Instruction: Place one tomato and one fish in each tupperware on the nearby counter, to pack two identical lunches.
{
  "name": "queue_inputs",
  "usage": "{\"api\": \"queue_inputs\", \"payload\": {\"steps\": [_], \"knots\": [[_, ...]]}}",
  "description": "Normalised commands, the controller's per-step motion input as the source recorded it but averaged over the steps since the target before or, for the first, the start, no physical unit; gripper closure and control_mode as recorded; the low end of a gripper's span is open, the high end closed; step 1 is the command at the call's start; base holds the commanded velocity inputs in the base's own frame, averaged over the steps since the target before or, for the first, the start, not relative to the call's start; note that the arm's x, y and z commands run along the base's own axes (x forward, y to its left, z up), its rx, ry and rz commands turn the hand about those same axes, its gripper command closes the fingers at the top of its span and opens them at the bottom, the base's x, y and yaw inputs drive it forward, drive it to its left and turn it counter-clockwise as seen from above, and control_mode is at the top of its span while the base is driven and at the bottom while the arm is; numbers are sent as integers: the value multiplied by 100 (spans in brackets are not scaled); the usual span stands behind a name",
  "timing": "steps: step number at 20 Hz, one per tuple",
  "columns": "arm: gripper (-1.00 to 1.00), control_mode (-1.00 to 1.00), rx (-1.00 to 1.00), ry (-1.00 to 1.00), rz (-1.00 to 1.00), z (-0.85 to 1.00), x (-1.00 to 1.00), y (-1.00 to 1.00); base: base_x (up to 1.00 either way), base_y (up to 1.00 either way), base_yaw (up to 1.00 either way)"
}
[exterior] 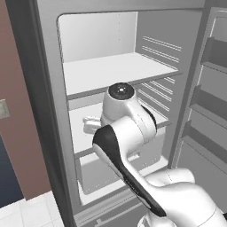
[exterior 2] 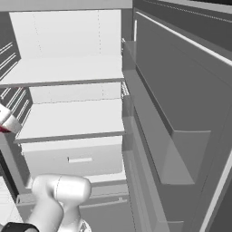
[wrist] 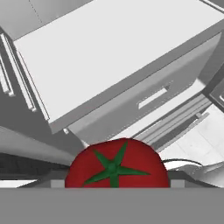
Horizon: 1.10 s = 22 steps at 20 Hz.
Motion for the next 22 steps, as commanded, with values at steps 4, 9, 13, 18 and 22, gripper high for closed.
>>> {"api": "queue_inputs", "payload": {"steps": [4,9,13,18,22], "knots": [[100,100,0,0,0,0,0,0,-100,46,-51],[100,100,0,0,0,0,0,0,-82,42,-71],[100,100,0,0,0,0,0,0,-54,17,-81],[100,100,0,0,0,0,0,0,-33,-29,-80],[100,100,0,0,0,0,0,0,-33,-79,-74]]}}
